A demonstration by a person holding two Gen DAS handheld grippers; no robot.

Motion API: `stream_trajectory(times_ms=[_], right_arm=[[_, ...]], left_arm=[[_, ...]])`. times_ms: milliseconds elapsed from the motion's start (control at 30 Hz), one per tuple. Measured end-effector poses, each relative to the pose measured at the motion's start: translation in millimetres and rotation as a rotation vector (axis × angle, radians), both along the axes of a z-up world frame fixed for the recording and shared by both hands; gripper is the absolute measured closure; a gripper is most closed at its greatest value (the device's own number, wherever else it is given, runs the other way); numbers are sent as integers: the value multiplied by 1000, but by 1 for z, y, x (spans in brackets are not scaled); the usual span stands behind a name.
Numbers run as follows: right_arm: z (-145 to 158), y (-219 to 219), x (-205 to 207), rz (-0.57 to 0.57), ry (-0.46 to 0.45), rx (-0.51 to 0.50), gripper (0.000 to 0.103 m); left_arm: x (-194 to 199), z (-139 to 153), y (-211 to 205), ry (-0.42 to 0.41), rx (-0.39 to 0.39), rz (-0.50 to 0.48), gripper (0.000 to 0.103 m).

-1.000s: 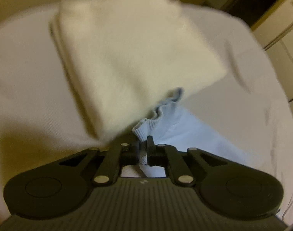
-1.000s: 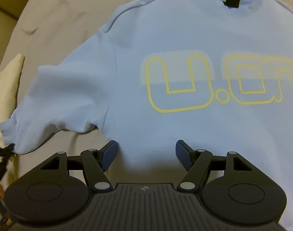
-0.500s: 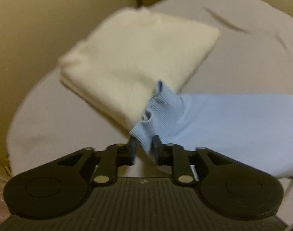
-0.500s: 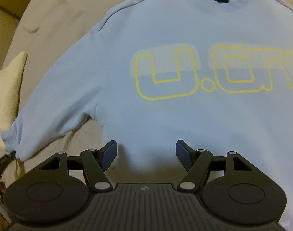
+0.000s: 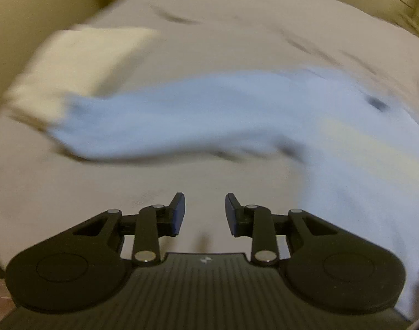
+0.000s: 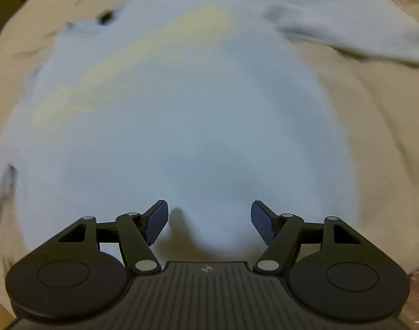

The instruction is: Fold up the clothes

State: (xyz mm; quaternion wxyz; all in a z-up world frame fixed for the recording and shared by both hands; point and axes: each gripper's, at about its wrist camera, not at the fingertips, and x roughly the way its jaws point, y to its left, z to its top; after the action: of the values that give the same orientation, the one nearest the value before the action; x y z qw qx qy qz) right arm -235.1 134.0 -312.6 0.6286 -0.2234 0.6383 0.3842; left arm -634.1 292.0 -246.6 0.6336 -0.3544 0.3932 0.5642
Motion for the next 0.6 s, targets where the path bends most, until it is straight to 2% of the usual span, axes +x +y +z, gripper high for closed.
stream_trajectory(times_ms=[67, 100, 133, 167, 267, 367, 433, 600], right_arm=[[-10, -26, 24, 31, 30, -42, 37], [-7, -36, 37, 37, 65, -13, 45], [-5, -46, 49, 44, 100, 17, 47], [-2, -56, 63, 44, 124, 47, 47], [18, -82, 119, -3, 111, 140, 47], [23, -112, 197, -154, 72, 195, 47], [20, -135, 254, -307, 57, 232, 47], [-2, -177, 360, -669, 46, 338, 45]], left_arm=[[46, -6, -21, -38, -55, -30, 75], [66, -8, -32, -64, -85, -35, 75], [86, -10, -42, -90, -112, -38, 75], [105, -11, -52, -101, -128, -54, 75], [153, -11, -77, -73, -112, -127, 75], [189, -9, -94, -75, -88, -165, 75], [208, -7, -98, -76, -79, -164, 75], [236, 2, -100, -74, -43, -139, 74]])
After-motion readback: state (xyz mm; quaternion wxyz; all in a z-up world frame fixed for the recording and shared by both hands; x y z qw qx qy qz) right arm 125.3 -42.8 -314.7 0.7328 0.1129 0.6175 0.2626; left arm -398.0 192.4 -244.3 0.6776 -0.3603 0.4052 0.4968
